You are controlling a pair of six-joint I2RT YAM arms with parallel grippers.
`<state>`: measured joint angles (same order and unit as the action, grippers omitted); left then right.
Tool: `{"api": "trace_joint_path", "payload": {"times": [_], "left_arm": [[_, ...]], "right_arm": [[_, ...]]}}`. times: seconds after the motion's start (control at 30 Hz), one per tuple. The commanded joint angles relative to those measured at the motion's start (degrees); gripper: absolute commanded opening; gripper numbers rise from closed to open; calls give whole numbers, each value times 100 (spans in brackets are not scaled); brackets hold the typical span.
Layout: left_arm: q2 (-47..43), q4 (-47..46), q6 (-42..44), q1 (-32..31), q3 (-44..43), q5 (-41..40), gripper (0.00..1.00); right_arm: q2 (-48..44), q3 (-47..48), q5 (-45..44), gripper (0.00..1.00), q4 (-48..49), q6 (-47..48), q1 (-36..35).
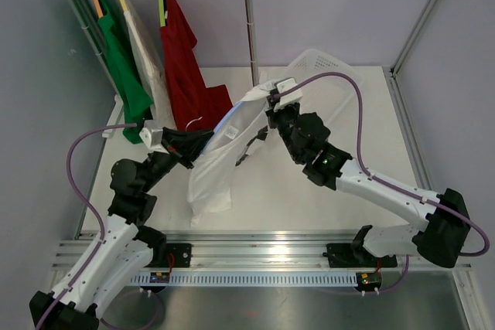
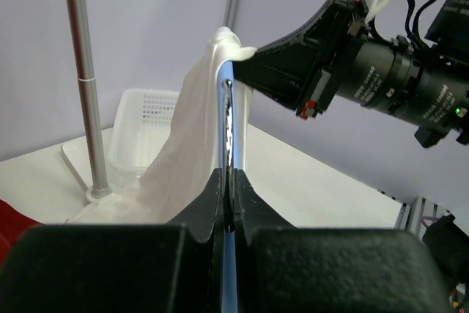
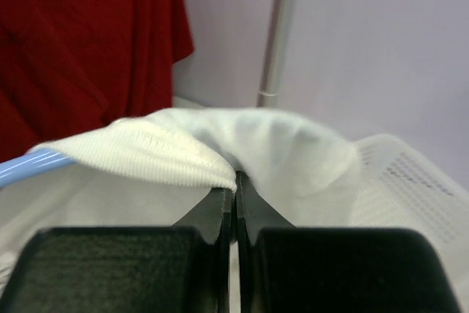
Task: Remove the t-shirt from the hanger
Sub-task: Remove the tshirt from the hanger
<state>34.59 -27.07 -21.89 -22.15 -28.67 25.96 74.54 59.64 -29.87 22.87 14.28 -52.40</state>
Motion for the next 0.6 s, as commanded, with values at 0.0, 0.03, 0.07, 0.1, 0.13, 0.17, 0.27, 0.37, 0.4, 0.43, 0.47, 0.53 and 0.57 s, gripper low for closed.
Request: {"api": "trace_joint_path", "payload": {"times": [0.0, 0.03, 0.07, 0.1, 0.13, 0.17, 0.27, 0.37, 0.4, 0.43, 0.47, 0.53, 0.57], "left_arm": [[-189, -501, -17, 0, -148, 463, 0], [-233, -484, -17, 0, -131, 472, 0], [-268, -466, -8, 0, -113, 498, 0], [-364, -448, 0, 0, -113, 498, 0], [-391, -396, 9, 0, -113, 524, 0], [-435, -369, 9, 0, -104, 542, 0], [-541, -334, 9, 0, -104, 568, 0], [-550, -334, -8, 0, -104, 586, 0], [-541, -334, -8, 0, -113, 595, 0], [-532, -334, -8, 0, -122, 604, 0], [-532, -334, -8, 0, -122, 595, 0], [-550, -308, -8, 0, -122, 586, 0], [-602, -282, 27, 0, -122, 604, 0]], "right_arm": [[-519, -153, -678, 0, 86, -189, 607], [-581, -206, -661, 0, 34, -241, 669], [-703, -250, -661, 0, 7, -346, 739], [-757, -294, -661, 0, -19, -391, 784], [-809, -373, -652, 0, -98, -443, 889], [-897, -400, -652, 0, -134, -531, 924], [-1003, -488, -599, 0, -204, -611, 1039], [-986, -506, -573, 0, -239, -637, 1074], [-968, -488, -564, 0, -248, -646, 1074], [-924, -479, -581, 0, -257, -655, 1092], [-872, -462, -643, 0, -274, -698, 1118], [-819, -427, -678, 0, -344, -734, 1179], [-792, -418, -696, 0, -371, -786, 1249]]}}
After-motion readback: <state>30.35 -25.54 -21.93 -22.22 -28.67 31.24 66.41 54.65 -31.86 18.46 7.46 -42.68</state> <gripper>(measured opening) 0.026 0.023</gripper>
